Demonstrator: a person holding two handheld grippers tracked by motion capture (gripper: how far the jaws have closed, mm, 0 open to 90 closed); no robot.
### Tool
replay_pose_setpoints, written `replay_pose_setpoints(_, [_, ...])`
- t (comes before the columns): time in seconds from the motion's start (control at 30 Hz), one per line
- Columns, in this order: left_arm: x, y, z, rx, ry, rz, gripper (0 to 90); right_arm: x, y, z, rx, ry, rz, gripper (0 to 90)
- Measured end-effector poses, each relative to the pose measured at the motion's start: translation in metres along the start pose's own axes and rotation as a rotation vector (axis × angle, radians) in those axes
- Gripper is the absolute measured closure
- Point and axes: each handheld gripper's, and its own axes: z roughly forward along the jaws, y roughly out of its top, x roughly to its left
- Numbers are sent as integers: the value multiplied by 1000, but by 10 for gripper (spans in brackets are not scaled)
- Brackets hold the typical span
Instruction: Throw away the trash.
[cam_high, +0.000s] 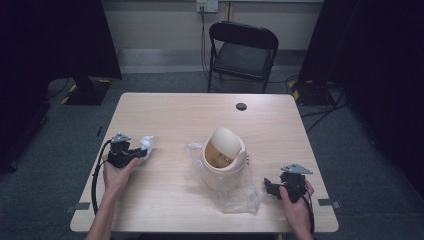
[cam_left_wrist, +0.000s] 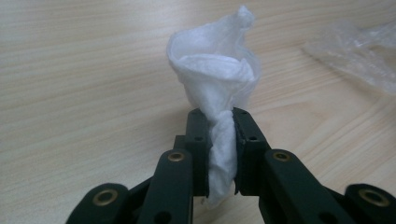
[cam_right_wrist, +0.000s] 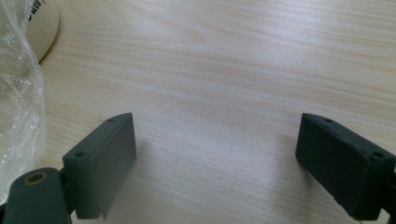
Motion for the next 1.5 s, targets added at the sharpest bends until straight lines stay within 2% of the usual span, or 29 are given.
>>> replay_pose_setpoints(0.07, [-2, 1, -1, -8, -8, -2, 792, 0, 0, 0, 0, 1, 0, 114])
replay_pose_setpoints(0.27, [-18, 7, -11, -38, -45, 44, 792, 0, 0, 0, 0, 0, 0, 114])
replay_pose_setpoints(0.47, [-31, 12, -17, -64, -72, 58, 792, 0, 0, 0, 0, 1, 0, 114])
replay_pose_setpoints(0.67, [-49, 20, -22, -80, -101, 106, 792, 0, 0, 0, 0, 1, -1, 114])
replay_pose_setpoints(0.7, [-49, 20, -22, -80, -101, 106, 792, 0, 0, 0, 0, 1, -1, 114])
replay_pose_setpoints(0.73, [-52, 20, -22, -86, -128, 102, 792, 0, 0, 0, 0, 1, -1, 114])
replay_pose_setpoints(0.83, [-56, 19, -23, -87, -144, 88, 793, 0, 0, 0, 0, 1, 0, 114])
replay_pose_setpoints(1.1, [-68, 24, -32, -110, -176, 105, 792, 0, 0, 0, 1, 1, 0, 114])
replay_pose_setpoints(1.17, [-75, 29, -39, -126, -187, 138, 792, 0, 0, 0, 0, 0, 0, 114])
replay_pose_setpoints(1.47, [-101, 39, -51, -159, -263, 199, 792, 0, 0, 0, 0, 1, -1, 114])
replay_pose_setpoints(1.5, [-103, 40, -52, -168, -273, 196, 792, 0, 0, 0, 0, 0, -1, 114])
